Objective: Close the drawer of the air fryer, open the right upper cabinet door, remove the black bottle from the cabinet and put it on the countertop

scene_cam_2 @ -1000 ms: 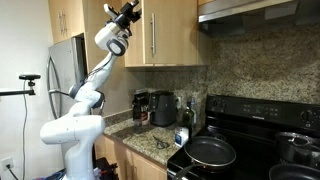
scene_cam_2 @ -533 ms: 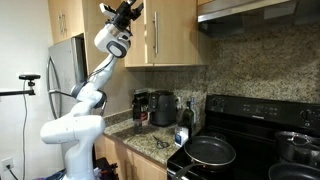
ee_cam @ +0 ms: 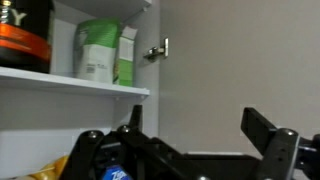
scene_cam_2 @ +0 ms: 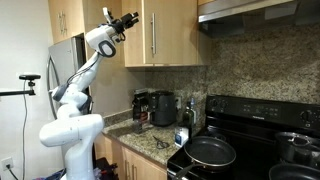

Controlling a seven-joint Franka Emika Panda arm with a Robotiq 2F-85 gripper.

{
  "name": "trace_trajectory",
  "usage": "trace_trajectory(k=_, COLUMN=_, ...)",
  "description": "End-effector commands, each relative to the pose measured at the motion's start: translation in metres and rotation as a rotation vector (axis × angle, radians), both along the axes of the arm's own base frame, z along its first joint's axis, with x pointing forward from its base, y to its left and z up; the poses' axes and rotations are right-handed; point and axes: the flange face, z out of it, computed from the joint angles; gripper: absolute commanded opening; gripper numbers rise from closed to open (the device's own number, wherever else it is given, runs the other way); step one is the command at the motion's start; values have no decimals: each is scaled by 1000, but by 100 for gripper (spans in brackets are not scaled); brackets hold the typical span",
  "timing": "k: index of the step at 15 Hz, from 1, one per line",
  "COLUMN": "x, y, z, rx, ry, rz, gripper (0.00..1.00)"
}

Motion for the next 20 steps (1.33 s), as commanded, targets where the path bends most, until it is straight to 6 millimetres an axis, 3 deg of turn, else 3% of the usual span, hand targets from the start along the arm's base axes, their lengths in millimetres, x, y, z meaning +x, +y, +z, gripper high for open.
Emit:
trace_trajectory(k=1, x=14, y=13, z=1, rx=-18, ry=120, rz=35, gripper=100)
trace_trajectory(k=3, x=16, y=-16, z=3, rx=6, ry=102, rz=-45, gripper=100)
trace_trajectory(k=6, x=23, y=-57, z=-9, rx=56, ry=95, rz=-115, gripper=100)
trace_trajectory(k=7, x=15, y=-68, z=-13, rx=78, ry=91, rz=-141, gripper=100)
trace_trajectory(k=8, x=20, y=-90, z=-21, rx=104, ry=88, rz=-171, gripper=100)
trace_trajectory(k=9, x=22, y=-67, z=-10, rx=75, ry=98, rz=-125, gripper=100)
trace_trajectory(k=11, x=25, y=-85, z=-16, rx=93, ry=100, rz=-161, gripper=100)
trace_trajectory(k=13, x=22, y=-90, z=-18, rx=85, ry=132, rz=-205, gripper=100)
trace_trajectory(k=14, x=13, y=-116, z=-19, rx=90, ry=77, rz=-304, gripper=100)
trace_trajectory(k=20, x=-12, y=-170, z=-30, rx=126, ry=-78, rz=-469, gripper=100)
